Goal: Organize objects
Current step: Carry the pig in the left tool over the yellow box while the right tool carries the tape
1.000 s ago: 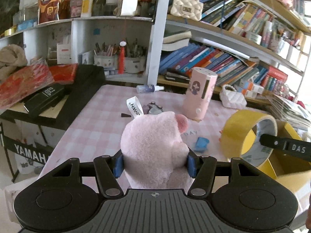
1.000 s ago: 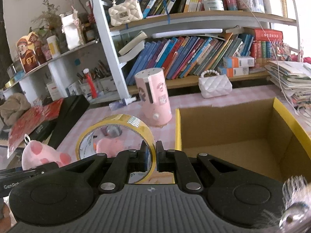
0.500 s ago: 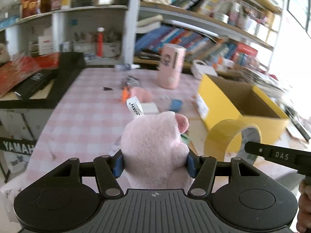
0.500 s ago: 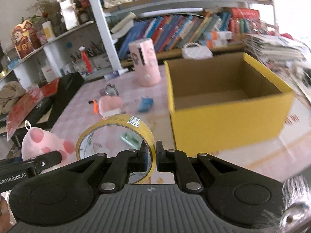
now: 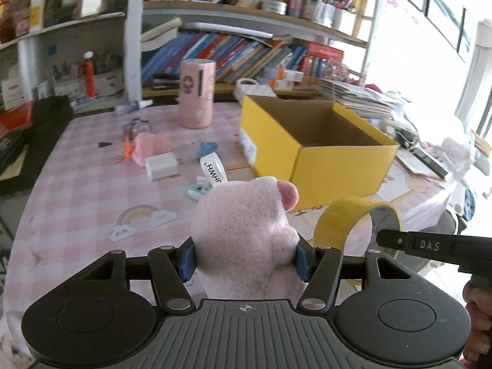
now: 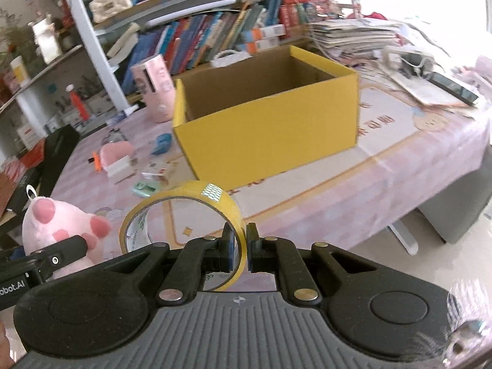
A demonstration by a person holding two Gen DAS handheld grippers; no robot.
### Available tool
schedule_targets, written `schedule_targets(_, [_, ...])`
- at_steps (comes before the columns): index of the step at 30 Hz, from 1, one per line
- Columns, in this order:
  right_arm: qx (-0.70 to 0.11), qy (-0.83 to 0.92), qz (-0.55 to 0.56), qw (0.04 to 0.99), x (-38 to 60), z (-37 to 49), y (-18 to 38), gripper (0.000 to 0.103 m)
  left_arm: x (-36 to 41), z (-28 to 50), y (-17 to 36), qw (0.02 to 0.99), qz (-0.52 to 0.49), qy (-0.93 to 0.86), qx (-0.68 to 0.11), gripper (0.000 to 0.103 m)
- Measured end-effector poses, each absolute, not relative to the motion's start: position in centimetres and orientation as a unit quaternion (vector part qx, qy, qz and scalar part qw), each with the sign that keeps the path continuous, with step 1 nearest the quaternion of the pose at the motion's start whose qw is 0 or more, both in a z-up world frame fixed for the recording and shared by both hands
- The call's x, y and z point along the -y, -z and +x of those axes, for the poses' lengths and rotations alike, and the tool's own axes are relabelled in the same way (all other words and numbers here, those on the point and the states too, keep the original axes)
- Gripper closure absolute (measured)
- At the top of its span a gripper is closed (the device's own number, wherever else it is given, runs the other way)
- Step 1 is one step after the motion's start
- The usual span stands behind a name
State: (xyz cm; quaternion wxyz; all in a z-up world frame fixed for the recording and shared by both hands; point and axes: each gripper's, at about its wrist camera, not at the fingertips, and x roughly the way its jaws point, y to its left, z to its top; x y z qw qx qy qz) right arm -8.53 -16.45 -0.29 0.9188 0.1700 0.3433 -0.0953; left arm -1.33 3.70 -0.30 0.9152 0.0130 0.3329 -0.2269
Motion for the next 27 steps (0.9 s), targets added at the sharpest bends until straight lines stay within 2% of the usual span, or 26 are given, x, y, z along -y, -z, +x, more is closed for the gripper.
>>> schedule_targets(17, [-0.330, 0.150, 0.177, 0.915, 20.9, -8.7, -0.3, 0.096, 1.4, 0.2, -0.3, 0.906, 0.036, 0.285, -0.312, 0.044])
schedule_targets(27, [-0.290, 0.164, 0.173, 0.927, 24.2, -6.2, -2.6, 0.096, 4.1, 2.6, -2.7, 0.916, 0.041, 0.301, -0.263, 0.044])
